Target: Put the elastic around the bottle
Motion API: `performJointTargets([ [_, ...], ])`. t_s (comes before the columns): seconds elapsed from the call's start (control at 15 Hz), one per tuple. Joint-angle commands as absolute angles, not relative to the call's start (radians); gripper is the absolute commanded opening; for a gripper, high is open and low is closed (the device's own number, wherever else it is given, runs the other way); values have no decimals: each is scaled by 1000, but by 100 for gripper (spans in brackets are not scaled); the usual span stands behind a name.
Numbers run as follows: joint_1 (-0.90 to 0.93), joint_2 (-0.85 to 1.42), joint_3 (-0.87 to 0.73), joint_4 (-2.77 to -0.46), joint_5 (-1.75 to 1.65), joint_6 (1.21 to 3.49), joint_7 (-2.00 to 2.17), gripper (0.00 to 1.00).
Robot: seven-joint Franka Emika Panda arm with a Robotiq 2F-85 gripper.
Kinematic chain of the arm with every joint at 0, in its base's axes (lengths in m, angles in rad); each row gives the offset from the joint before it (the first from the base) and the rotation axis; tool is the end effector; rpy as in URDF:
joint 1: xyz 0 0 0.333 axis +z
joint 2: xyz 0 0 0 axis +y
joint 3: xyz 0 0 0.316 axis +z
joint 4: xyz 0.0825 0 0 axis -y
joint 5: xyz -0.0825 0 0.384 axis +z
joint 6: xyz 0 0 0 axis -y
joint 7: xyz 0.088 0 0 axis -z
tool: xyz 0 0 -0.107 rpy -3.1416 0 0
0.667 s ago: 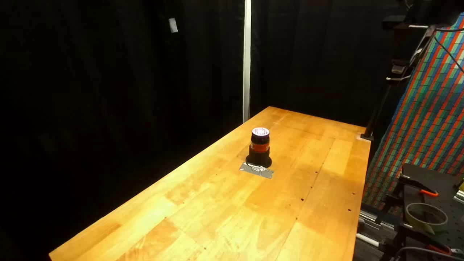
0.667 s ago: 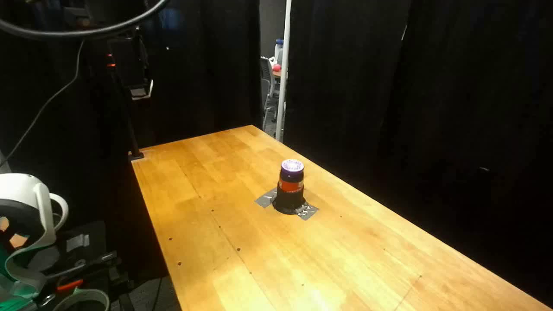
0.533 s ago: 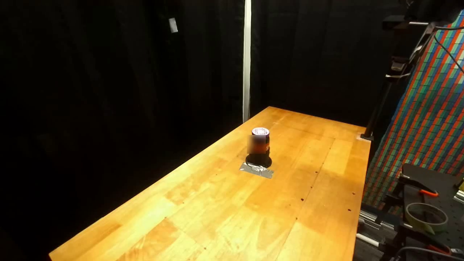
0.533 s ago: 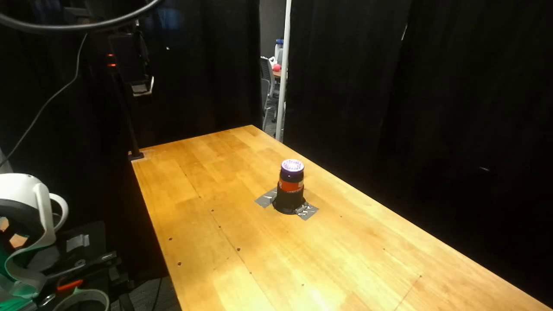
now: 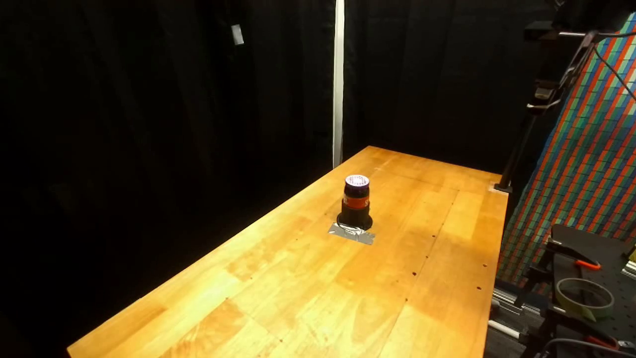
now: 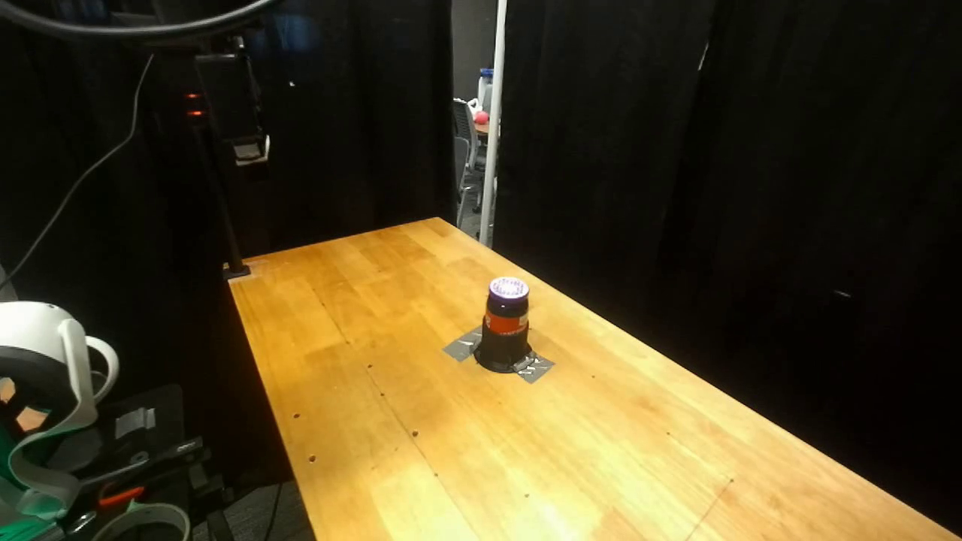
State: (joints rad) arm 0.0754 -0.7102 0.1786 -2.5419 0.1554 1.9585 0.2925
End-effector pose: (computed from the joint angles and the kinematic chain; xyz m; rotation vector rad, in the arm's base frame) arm 0.3370 0.1037 0.5077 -3.0706 0.1910 -0.1688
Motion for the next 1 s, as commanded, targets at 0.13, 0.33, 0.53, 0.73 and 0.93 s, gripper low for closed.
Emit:
performJointTargets([
  [0.13,-32,-370,343,-2240,-73,1867,429,100],
  [0.33,-76,-189,390,-2124,-200,1930,469,100],
  [0.53,-26,0,330,-2001,-290,1999,495,100],
  [0.73,20,182,253,-1878,-266,2105,479,100],
  [0.93,68,341,182,-1744,-200,2178,454,100],
])
